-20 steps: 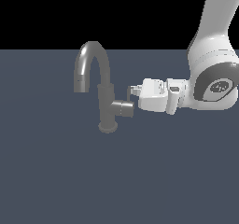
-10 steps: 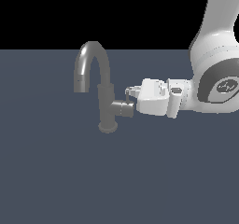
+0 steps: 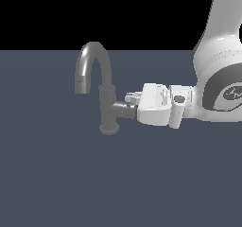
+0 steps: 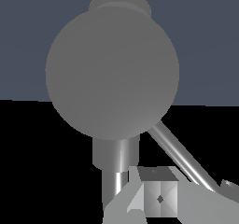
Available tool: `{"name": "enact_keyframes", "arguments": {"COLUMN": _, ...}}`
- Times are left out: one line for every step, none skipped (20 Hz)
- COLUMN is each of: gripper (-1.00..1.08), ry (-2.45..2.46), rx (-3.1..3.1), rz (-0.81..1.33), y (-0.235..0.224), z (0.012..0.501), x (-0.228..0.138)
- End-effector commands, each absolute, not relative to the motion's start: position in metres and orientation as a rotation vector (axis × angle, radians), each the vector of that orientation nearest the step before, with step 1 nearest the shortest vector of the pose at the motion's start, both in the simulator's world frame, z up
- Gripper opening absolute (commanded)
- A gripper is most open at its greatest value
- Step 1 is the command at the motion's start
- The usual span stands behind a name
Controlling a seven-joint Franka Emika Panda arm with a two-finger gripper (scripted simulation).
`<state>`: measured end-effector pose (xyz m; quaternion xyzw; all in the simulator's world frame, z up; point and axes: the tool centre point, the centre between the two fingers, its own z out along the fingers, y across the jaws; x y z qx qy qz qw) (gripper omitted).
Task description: Turn on the faucet by rotating a designated handle.
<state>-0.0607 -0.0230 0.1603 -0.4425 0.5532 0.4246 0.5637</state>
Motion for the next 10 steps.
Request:
{"name": "enact_keyframes", "arguments": {"gripper": -1.0, "ry": 1.314, "rx": -1.029, "rz": 1.025, "y": -0.019, "z": 0.147, "x": -0.081}}
{"name": "enact_keyframes", "arguments": {"gripper": -1.0, "ry": 1.314, "rx": -1.029, "rz": 1.026, "y": -0.018, "z": 0.145, "x": -0.086}}
{"name": "enact_keyframes", "arguments": {"gripper": -1.0, "ry": 1.314, "rx": -1.029, "rz": 1.026, "y": -0.017, "z": 0.143, "x": -0.09}}
{"name": "enact_keyframes", "arguments": {"gripper": -1.0, "ry": 1.314, "rx": -1.028, "rz": 1.027, "y": -0.016, "z": 0.14, "x": -0.095}}
{"name": "enact_keyframes", "arguments": {"gripper": -1.0, "ry": 1.314, "rx": -1.028, "rz": 1.027, "y": -0.016, "z": 0.14, "x": -0.095}}
{"name": "enact_keyframes", "arguments": {"gripper": -1.0, "ry": 1.296, "rx": -1.043, "rz": 1.003, "y": -0.018, "z": 0.152, "x": -0.08}}
{"name": "enact_keyframes", "arguments": {"gripper": -1.0, "ry": 1.297, "rx": -1.042, "rz": 1.005, "y": -0.017, "z": 0.146, "x": -0.082}}
{"name": "enact_keyframes", "arguments": {"gripper": -1.0, "ry": 1.299, "rx": -1.041, "rz": 1.007, "y": -0.017, "z": 0.141, "x": -0.084}}
{"name": "enact_keyframes", "arguments": {"gripper": -1.0, "ry": 1.3, "rx": -1.039, "rz": 1.009, "y": -0.017, "z": 0.135, "x": -0.086}}
{"name": "enact_keyframes", "arguments": {"gripper": -1.0, "ry": 1.302, "rx": -1.038, "rz": 1.011, "y": -0.016, "z": 0.13, "x": -0.088}}
